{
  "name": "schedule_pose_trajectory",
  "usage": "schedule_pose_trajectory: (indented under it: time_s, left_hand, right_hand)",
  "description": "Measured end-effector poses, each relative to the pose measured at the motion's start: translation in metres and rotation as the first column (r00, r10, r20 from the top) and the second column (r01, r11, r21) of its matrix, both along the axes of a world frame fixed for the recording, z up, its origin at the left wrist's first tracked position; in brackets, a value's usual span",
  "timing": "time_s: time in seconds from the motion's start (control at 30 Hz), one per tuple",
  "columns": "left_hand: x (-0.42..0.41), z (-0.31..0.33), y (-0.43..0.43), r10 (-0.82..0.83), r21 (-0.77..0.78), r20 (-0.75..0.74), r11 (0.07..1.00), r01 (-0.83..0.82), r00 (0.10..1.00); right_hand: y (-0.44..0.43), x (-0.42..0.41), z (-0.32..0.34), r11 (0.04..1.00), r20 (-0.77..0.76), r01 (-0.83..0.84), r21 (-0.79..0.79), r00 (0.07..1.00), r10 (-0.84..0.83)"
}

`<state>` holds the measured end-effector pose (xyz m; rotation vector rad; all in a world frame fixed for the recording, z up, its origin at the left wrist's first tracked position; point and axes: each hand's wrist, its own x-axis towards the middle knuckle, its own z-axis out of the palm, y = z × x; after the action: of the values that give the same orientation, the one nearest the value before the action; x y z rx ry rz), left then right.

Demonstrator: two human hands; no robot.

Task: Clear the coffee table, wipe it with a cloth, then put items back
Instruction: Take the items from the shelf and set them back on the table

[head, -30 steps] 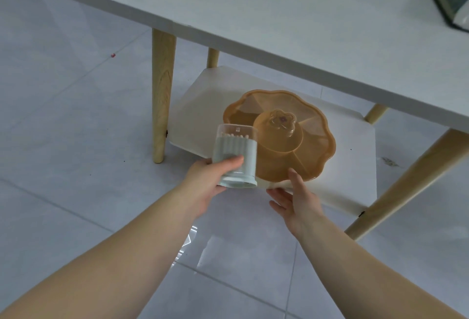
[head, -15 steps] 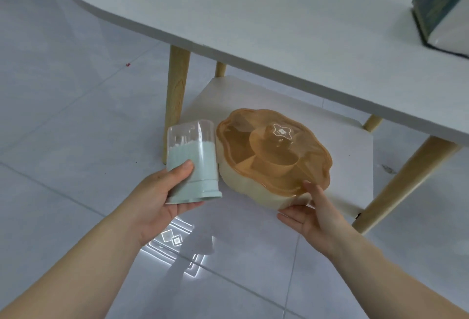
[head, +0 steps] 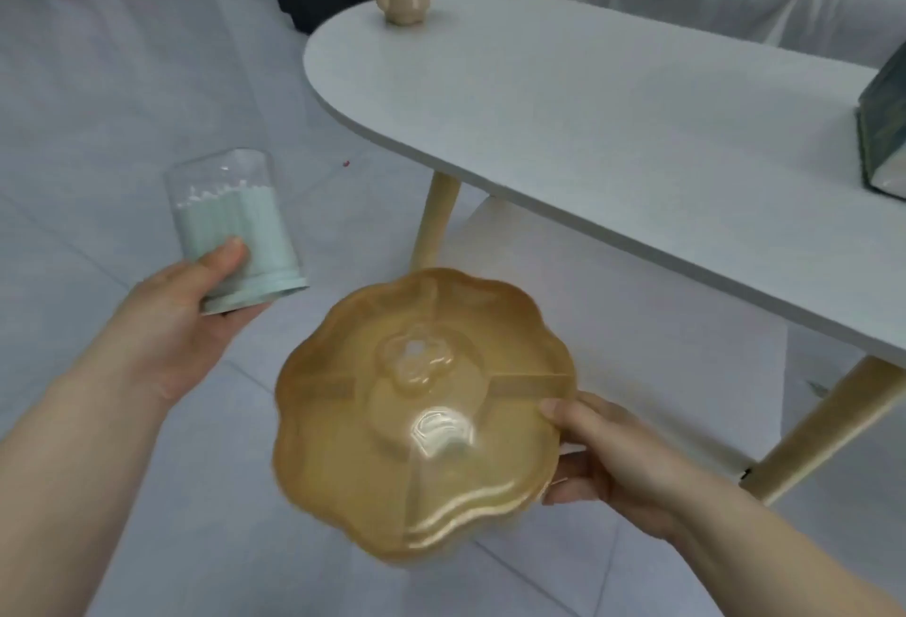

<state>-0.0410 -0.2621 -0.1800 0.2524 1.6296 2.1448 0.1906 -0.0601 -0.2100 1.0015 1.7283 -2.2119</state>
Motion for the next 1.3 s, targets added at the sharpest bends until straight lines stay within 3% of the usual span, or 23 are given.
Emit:
schedule_pose_trajectory:
  time_s: [0.17,0.53,0.7,0.87,1.1,1.3]
  left_hand:
    - [-0.023,0.038,-0.028,0.045,0.011,-0.107,0.999,-0.045,0.993]
    - [-0.034,0.142,0.023,0.037,0.035,-0.203,0.999,-0.030,0.978]
    - [-0.042,0.162,0.064,-0.035,0.116,-0.229,0.991,0.063,0.973]
    - [-0.043,0.146,0.117,-0.040,0.141,-0.261,0.987,0.079,0.964]
    - [-0.037,0.096,0.173,0.048,-0.089,-0.263,0.993,-0.074,0.964]
    - [-0.032,0.094,0.197,0.038,-0.161,-0.377,0.981,-0.106,0.926]
  right_hand:
    - [-0.012,-0.028,0.047,0.975,-0.090,-0.204,0.092,0.973,0.212]
    - [0.017,-0.028,0.153,0.960,-0.243,-0.241,0.142,0.932,0.270]
    - [0.049,-0.013,0.176,0.983,-0.297,-0.098,0.153,0.944,0.140]
    - [0.086,0.010,0.174,0.984,-0.319,0.135,0.119,0.943,-0.091]
    - [0.114,-0.012,0.162,0.832,-0.320,0.553,0.028,0.794,-0.517]
    - [0.131,-0.033,0.157,0.746,-0.287,0.662,-0.065,0.704,-0.650]
